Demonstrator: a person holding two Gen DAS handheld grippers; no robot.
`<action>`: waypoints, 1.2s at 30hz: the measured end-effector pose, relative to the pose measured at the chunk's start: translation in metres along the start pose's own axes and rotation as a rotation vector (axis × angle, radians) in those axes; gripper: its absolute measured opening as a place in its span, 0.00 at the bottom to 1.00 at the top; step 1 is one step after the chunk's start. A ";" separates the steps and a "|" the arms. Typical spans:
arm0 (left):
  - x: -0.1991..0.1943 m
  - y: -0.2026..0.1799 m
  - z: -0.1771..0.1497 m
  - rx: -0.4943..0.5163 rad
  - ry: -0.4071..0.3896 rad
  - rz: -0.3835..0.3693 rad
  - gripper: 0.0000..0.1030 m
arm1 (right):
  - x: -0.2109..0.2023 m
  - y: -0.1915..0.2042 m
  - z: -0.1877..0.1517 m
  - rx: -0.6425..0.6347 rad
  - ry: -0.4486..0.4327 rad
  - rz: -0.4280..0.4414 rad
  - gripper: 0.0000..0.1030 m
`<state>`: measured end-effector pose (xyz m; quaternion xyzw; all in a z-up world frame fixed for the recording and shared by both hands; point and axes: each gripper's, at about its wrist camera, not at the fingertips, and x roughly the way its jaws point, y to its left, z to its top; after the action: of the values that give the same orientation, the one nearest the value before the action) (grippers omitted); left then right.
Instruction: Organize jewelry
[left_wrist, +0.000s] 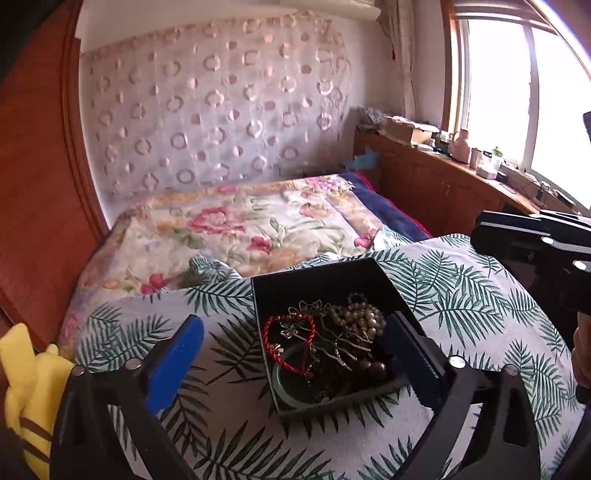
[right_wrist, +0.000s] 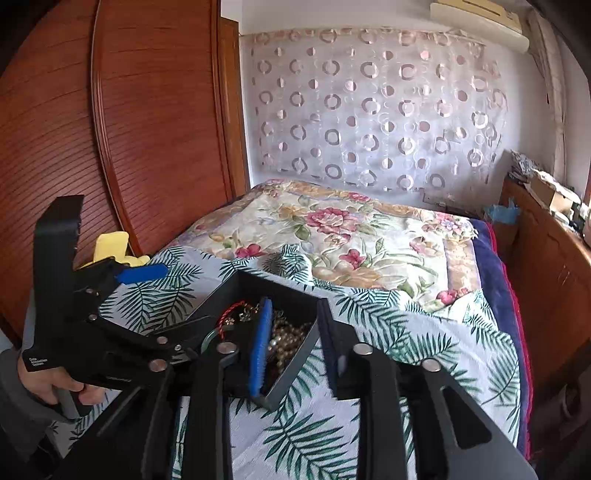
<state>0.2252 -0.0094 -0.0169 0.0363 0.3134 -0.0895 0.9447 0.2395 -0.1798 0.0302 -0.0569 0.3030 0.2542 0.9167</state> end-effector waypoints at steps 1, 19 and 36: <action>-0.002 -0.001 -0.001 0.003 0.001 0.013 0.93 | -0.001 0.001 -0.001 0.001 0.002 0.000 0.42; -0.077 0.000 -0.052 -0.069 -0.033 0.064 0.93 | -0.045 0.015 -0.053 0.104 -0.092 -0.116 0.98; -0.150 -0.005 -0.079 -0.105 -0.093 0.112 0.93 | -0.114 0.046 -0.101 0.176 -0.214 -0.188 0.98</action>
<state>0.0597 0.0177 0.0101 0.0000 0.2708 -0.0213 0.9624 0.0848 -0.2150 0.0168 0.0232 0.2180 0.1445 0.9649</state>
